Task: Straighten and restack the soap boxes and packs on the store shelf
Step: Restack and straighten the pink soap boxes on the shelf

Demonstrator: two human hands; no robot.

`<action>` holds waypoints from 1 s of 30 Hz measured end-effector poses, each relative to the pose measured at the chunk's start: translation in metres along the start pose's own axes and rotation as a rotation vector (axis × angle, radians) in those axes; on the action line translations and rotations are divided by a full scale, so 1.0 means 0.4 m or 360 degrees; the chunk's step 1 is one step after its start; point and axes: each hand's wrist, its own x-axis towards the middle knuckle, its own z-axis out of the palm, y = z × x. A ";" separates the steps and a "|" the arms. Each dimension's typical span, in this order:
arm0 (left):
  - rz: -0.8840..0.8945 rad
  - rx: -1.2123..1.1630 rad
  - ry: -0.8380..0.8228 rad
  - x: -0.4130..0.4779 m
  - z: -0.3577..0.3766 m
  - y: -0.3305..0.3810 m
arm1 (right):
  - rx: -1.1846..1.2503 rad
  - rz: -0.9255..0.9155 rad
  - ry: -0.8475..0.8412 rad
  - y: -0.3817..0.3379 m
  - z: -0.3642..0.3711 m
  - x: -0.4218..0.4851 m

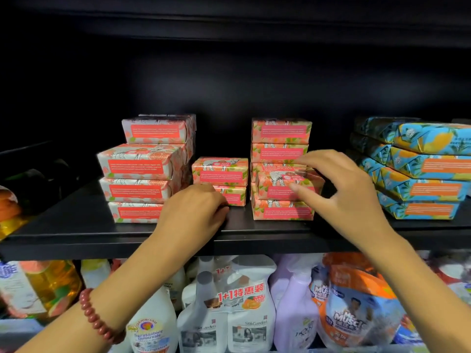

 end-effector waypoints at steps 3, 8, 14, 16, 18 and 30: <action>0.0056 -0.0289 0.0083 -0.026 -0.004 0.009 | -0.0083 0.0123 -0.0382 0.022 0.006 0.025; 0.0055 -0.0494 0.0151 -0.081 0.019 0.035 | -0.0158 0.0152 -0.0453 0.036 0.015 0.050; 0.0040 -0.0503 0.0157 -0.086 0.021 0.032 | -0.0068 0.0283 -0.0636 0.021 0.000 0.079; -0.0044 -0.0632 0.0171 -0.086 0.018 0.032 | -0.0158 0.0168 -0.0446 0.012 0.000 0.062; -0.0198 -0.1001 0.0264 -0.076 0.000 0.036 | -0.0143 -0.0045 -0.0250 -0.007 -0.001 0.038; -0.0328 -0.2023 0.0158 -0.034 -0.072 0.064 | 0.0323 -0.0217 -0.0161 -0.088 -0.014 -0.004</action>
